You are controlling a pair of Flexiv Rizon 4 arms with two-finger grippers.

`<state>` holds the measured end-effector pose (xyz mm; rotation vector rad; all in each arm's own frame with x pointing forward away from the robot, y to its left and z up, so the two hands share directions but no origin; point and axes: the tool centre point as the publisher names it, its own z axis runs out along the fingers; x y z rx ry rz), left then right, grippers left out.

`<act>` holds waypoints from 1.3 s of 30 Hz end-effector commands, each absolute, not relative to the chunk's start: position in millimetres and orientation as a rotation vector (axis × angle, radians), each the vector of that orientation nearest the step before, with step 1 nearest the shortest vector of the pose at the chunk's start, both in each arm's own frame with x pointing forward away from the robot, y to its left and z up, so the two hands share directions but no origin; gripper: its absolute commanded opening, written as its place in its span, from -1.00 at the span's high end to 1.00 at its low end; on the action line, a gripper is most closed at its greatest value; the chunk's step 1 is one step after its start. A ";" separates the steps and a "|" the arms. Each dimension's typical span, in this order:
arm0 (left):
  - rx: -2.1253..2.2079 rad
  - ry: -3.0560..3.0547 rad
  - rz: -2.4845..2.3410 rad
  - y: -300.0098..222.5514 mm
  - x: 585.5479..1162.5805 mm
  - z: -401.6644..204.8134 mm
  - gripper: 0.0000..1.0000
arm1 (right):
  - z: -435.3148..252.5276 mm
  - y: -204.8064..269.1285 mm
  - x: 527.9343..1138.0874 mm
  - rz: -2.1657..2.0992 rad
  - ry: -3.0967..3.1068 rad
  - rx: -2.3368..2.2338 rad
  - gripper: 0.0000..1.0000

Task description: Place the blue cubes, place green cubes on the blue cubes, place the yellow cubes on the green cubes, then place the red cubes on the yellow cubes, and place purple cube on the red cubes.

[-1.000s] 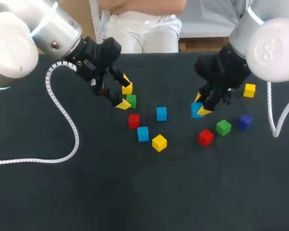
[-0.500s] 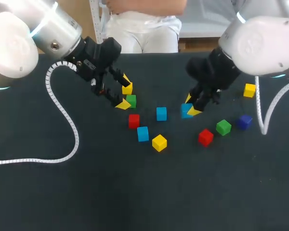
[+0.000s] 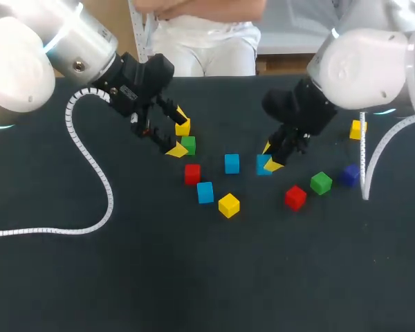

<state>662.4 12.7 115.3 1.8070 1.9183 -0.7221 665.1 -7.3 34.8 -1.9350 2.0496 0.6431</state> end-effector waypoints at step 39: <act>1.809 1.921 -0.721 12.5 663.0 115.7 -1.00 | 39.2 -8.2 663.4 0.693 2.052 -1.903 1.00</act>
